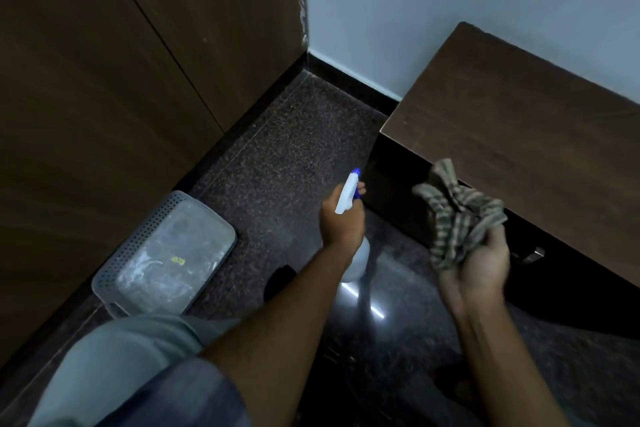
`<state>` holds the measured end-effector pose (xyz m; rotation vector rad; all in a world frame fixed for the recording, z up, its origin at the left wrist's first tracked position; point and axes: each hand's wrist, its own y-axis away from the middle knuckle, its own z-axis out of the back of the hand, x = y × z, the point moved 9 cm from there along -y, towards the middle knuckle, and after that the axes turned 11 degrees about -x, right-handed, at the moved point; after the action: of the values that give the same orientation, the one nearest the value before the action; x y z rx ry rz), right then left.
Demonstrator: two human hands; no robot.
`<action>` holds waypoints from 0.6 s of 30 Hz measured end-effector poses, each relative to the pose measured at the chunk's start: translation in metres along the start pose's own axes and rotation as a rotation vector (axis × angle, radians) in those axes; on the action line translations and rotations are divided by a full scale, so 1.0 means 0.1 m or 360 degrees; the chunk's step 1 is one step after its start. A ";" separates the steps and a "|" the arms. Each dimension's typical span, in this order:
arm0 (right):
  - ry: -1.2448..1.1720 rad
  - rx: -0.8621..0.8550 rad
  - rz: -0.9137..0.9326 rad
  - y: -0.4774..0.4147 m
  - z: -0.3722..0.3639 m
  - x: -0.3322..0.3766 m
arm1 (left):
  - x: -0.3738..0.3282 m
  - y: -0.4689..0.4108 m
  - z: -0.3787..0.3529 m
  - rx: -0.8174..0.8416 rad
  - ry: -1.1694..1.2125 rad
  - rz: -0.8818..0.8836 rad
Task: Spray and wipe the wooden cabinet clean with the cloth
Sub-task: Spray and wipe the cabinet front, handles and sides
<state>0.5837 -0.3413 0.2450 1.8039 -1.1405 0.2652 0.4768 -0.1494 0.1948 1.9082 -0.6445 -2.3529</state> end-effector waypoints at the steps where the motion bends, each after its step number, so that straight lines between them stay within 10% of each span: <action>1: 0.0281 -0.0058 0.0301 0.07 0.12 0.17 | 0.03 0.02 -0.03 0.0007 0.0012 0.0023; 9: 0.2846 0.0660 0.2695 -0.04 -0.41 0.00 | 0.22 0.06 -0.04 -0.0012 0.0086 0.0201; 18: 0.3797 0.1944 0.3506 -0.44 -0.54 -0.46 | 0.25 -0.03 0.01 -0.0006 -0.0040 0.0164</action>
<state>0.6089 -0.2662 0.2194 0.9572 0.0774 -2.8113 0.4699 -0.1537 0.1707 1.8006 -0.7211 -2.3170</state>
